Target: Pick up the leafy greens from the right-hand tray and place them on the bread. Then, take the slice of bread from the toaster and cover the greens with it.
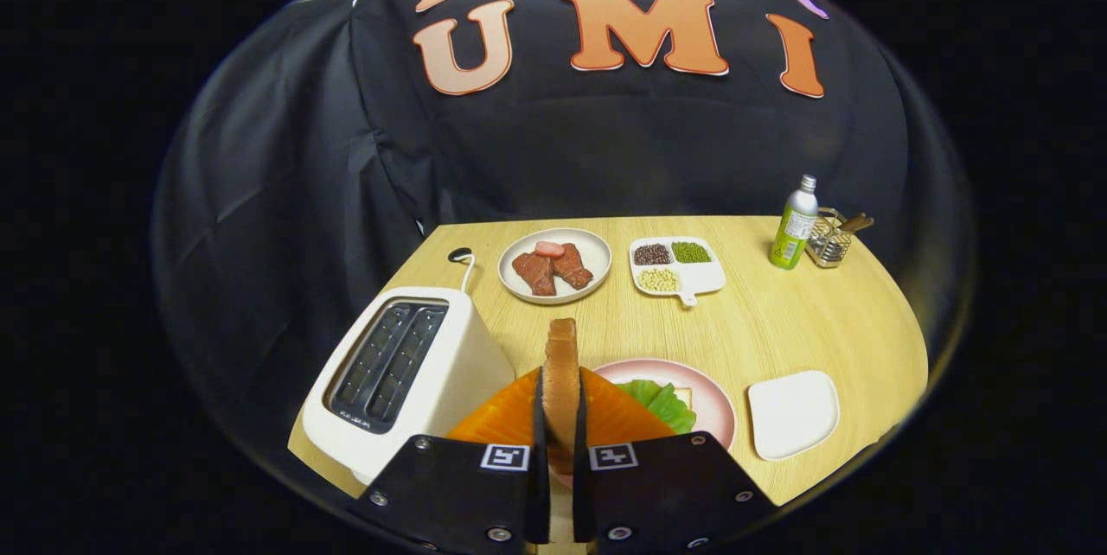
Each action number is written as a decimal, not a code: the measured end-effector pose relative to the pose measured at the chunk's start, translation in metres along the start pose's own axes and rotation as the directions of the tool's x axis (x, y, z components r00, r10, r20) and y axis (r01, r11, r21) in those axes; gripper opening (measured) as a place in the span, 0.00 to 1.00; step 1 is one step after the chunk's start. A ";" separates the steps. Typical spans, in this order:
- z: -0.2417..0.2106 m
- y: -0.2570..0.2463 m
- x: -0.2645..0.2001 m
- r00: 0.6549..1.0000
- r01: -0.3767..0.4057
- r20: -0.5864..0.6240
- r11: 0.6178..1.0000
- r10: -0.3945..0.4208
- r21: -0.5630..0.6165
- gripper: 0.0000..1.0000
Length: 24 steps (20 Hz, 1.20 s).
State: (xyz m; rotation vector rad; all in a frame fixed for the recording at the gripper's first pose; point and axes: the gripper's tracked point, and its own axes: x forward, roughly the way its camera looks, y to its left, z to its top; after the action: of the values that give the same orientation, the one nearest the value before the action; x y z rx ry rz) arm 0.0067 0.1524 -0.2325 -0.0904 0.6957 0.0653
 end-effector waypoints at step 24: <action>-0.060 -0.101 0.032 0.982 0.061 -0.183 0.993 -0.041 0.106 0.45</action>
State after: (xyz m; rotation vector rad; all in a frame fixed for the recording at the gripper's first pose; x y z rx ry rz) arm 0.0023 0.0471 -0.2924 -0.0075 0.8764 -0.0317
